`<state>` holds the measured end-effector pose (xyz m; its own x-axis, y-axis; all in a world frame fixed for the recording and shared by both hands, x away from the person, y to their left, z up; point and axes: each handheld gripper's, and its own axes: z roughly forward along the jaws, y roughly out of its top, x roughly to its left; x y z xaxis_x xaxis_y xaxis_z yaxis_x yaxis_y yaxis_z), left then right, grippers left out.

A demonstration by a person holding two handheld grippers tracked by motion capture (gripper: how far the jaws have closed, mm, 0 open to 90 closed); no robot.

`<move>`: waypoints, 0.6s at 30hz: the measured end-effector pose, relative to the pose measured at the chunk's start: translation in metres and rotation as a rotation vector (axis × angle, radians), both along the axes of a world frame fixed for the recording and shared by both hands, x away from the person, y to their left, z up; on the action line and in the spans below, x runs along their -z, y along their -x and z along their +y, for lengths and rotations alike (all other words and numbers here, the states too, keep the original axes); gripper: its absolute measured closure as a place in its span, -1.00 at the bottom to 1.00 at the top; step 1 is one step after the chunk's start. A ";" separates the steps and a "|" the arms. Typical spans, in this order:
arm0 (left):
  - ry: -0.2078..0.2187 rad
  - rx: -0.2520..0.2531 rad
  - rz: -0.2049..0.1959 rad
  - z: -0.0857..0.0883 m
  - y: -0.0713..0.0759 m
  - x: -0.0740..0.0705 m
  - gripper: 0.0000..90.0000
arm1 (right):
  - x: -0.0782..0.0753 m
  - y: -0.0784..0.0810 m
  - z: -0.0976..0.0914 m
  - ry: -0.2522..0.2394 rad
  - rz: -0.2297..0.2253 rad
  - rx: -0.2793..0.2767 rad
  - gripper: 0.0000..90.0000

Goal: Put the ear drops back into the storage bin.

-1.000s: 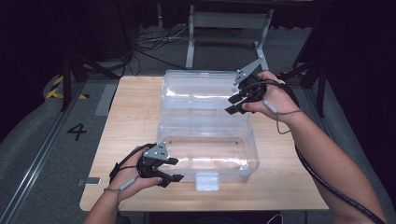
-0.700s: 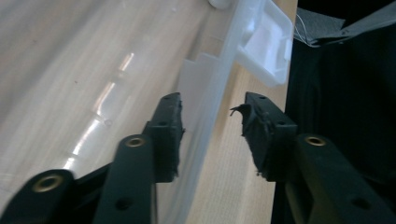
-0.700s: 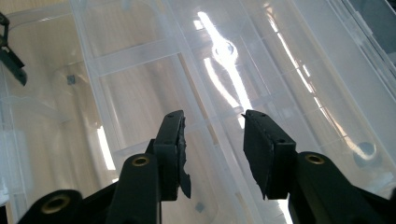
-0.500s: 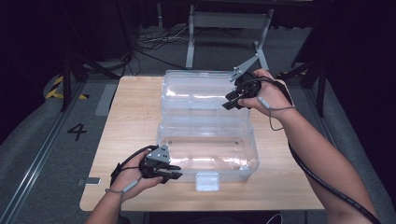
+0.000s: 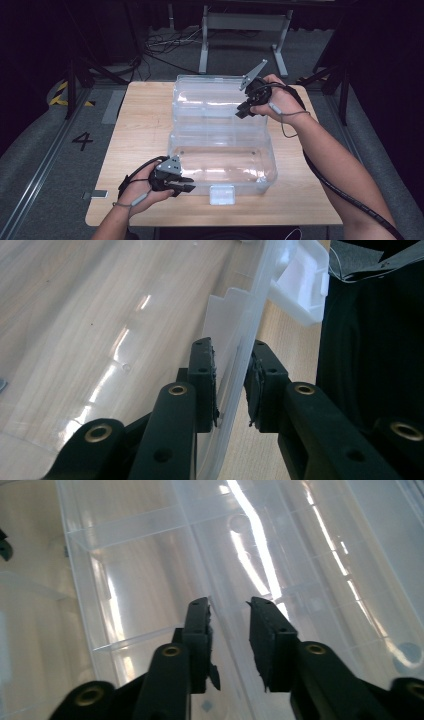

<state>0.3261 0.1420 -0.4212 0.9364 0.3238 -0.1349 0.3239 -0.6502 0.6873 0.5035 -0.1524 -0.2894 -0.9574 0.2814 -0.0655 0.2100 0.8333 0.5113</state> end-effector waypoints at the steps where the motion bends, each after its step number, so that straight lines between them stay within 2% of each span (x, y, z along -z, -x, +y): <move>1: -0.001 0.000 -0.001 0.000 0.000 0.000 0.67 | 0.000 0.000 0.001 -0.003 0.007 -0.009 0.73; 2: -0.004 -0.002 -0.002 0.000 0.000 0.000 0.68 | -0.001 0.000 0.003 0.000 0.012 -0.028 0.81; 5: -0.007 -0.003 -0.003 0.000 0.000 0.000 0.67 | -0.001 0.003 0.007 0.018 -0.004 -0.046 0.86; 9: -0.007 -0.003 -0.003 0.000 0.000 0.000 0.67 | -0.003 0.004 0.007 0.021 -0.003 -0.068 0.91; 18: -0.006 -0.005 0.000 -0.001 0.000 0.000 0.67 | -0.005 0.009 0.001 0.001 0.006 -0.078 0.94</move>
<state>0.3258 0.1414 -0.4211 0.9350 0.3290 -0.1327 0.3267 -0.6527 0.6836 0.4940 -0.1519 -0.2846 -0.9767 0.2060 -0.0598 0.1476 0.8479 0.5092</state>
